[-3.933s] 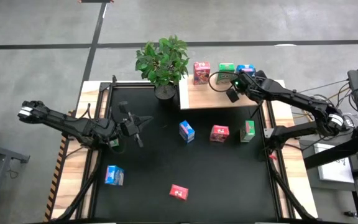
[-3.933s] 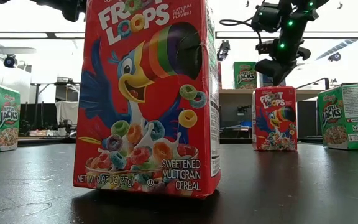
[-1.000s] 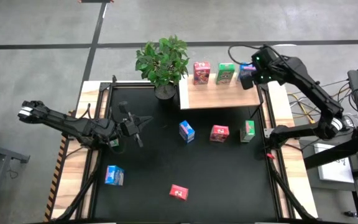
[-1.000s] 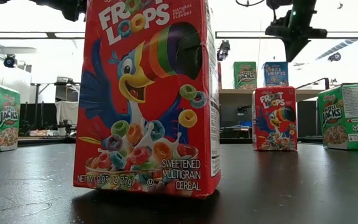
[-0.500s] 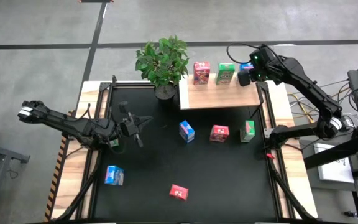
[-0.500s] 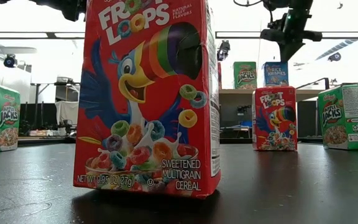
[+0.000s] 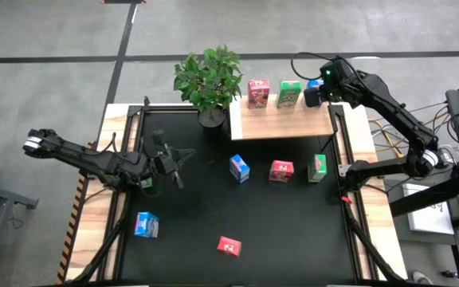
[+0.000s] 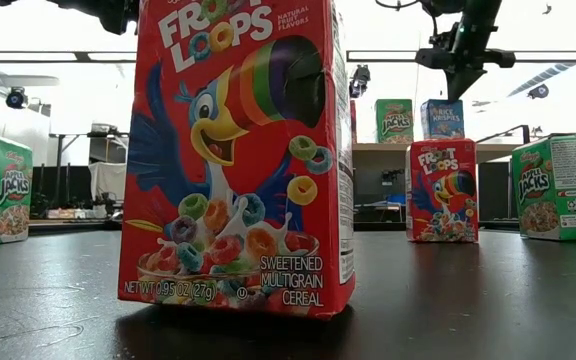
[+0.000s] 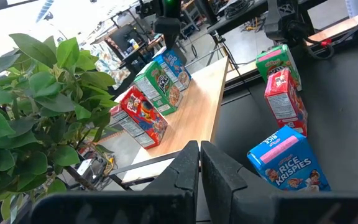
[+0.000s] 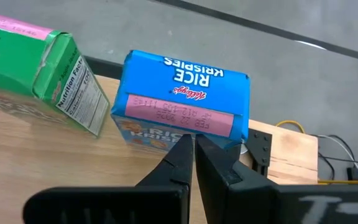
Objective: Stack cereal on shelf
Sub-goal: Put the bottom right blue cereal box on the shelf, then put the top red cereal box on the shelf
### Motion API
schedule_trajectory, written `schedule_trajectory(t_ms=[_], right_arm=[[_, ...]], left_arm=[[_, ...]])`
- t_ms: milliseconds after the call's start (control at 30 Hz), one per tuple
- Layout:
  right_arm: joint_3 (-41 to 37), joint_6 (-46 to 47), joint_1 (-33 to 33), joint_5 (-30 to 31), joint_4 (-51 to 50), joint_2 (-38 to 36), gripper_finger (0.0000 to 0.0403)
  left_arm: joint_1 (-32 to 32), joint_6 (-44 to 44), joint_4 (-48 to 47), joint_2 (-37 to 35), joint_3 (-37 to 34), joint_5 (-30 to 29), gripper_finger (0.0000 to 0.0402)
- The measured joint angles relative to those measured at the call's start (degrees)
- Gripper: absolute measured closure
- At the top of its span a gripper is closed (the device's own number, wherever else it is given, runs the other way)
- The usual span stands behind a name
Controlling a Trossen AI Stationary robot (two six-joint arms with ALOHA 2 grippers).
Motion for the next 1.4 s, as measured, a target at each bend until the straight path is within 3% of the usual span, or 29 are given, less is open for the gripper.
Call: schedule_trajectory(t_ms=[200,433,633,867,1133,1267,1400], right_arm=[[0.0,-0.1,0.1,-1.1,-0.2,-0.1,0.0394],[0.6,0.3,4.4,-12.1,0.1,-1.7,0.0394],[-0.7,0.4,14.6,-14.0,0.3,-3.0,0.0394],[-1.1,1.6,28.3,-14.0,0.5,-2.7,0.0394],[-4.8,-1.0,42.2,-14.0,-0.2,-2.3,0.0394],[-7.2,3.0,45.5,-14.0,0.0,-2.3,0.0385],[-9.8,3.0,46.8,-14.1,0.0,-2.3,0.0348]], left_arm=[[0.0,0.0,0.0,0.0,0.0,0.0,0.0402],[0.0,-1.3,0.0,0.0,0.0,0.0,0.0402],[0.0,-7.0,0.3,0.0,0.0,0.6,0.0402],[-0.1,-16.0,-0.5,0.0,0.0,5.9,0.0402],[-1.7,-20.1,-0.5,0.0,0.0,8.2,0.0402],[-2.2,-20.8,-0.5,0.0,-0.1,8.2,0.0402],[-2.2,-21.0,-0.6,0.0,-0.1,8.2,0.0402]])
